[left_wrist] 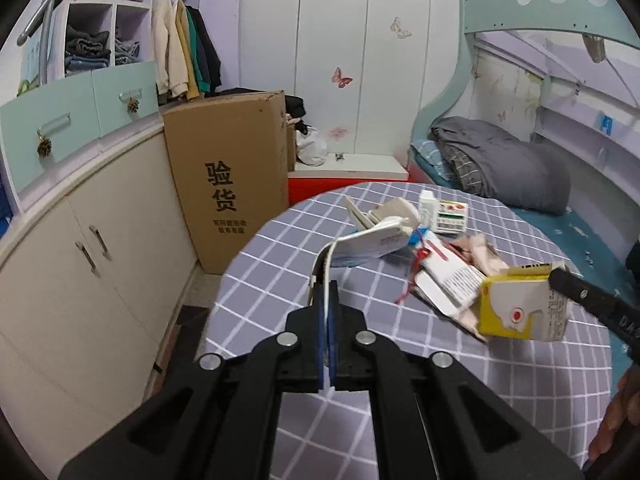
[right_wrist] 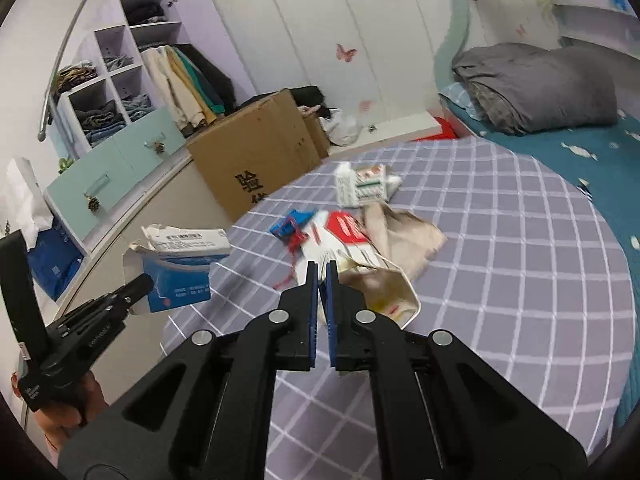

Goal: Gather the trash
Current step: 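Carry both items to the wastebasket and open both tools to drop them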

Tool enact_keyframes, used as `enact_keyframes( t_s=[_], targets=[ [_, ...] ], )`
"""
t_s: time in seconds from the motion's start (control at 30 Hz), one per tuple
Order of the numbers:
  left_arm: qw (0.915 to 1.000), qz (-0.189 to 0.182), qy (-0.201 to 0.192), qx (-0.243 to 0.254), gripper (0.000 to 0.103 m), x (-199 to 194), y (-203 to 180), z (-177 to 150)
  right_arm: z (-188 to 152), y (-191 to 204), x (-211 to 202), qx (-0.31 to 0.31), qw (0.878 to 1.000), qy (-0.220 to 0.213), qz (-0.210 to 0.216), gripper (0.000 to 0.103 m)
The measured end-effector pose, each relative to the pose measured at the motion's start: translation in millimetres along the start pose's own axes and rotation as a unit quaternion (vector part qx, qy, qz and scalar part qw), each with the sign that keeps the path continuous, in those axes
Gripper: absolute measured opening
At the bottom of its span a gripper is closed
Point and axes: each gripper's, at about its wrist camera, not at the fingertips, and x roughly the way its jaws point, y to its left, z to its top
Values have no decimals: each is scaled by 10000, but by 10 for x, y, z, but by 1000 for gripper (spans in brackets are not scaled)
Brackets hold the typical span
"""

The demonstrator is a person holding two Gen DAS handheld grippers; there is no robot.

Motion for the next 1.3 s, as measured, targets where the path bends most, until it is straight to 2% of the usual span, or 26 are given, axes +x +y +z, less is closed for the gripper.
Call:
enact_keyframes(
  t_s=[0.13, 0.33, 0.4, 0.43, 0.47, 0.5, 0.53, 0.57, 0.63, 0.67, 0.73, 0.9, 1.0, 1.13, 1.3],
  targets=[
    [9999, -117, 2, -37, 1, -83, -43, -151, -258, -140, -21, 235, 9996, 138, -66, 8],
    [9998, -184, 24, -69, 1, -125, -115, -312, -487, -311, 70, 733, 9961, 435, 225, 11],
    [9999, -126, -4, -26, 1, -142, -144, -337, -489, -330, 102, 865, 9949, 422, 310, 26],
    [9999, -152, 1, -35, 1, -145, -143, -340, -485, -334, 119, 936, 9943, 367, 355, 46],
    [9999, -139, 1, -40, 1, -148, -144, -342, -475, -331, 132, 962, 9941, 328, 377, 54],
    [9999, -122, -3, -40, 1, -152, -155, -345, -464, -323, 148, 968, 9940, 301, 403, 54],
    [9999, -120, -7, -45, 1, -153, -157, -348, -447, -305, 186, 952, 9941, 294, 430, 52],
    [9999, -110, -15, -53, 1, -154, -154, -351, -432, -292, 216, 962, 9939, 326, 438, 40],
    [9999, -93, -21, -68, 1, -156, -140, -352, -394, -249, 281, 976, 9927, 419, 565, 26],
    [9999, -86, -39, -88, 1, -165, -124, -350, -381, -220, 280, 914, 9935, 403, 548, 12],
    [9998, -65, -99, -129, 1, -198, -91, -343, -343, -130, 236, 690, 9961, 256, 487, 5],
    [9991, -60, -275, -319, 1, -318, 101, -311, -254, 172, 39, 392, 9967, -135, 694, 3],
    [9978, -32, -401, -526, 1, -429, 337, -282, -217, 417, -5, 228, 9951, -148, 953, 3],
    [9956, 80, -485, -798, 1, -549, 692, -282, -211, 844, 85, -45, 9911, 20, 1330, 3],
    [9914, 409, -476, -1147, 1, -625, 1227, -384, -287, 1456, 365, -434, 9831, 389, 1737, 3]
  ],
)
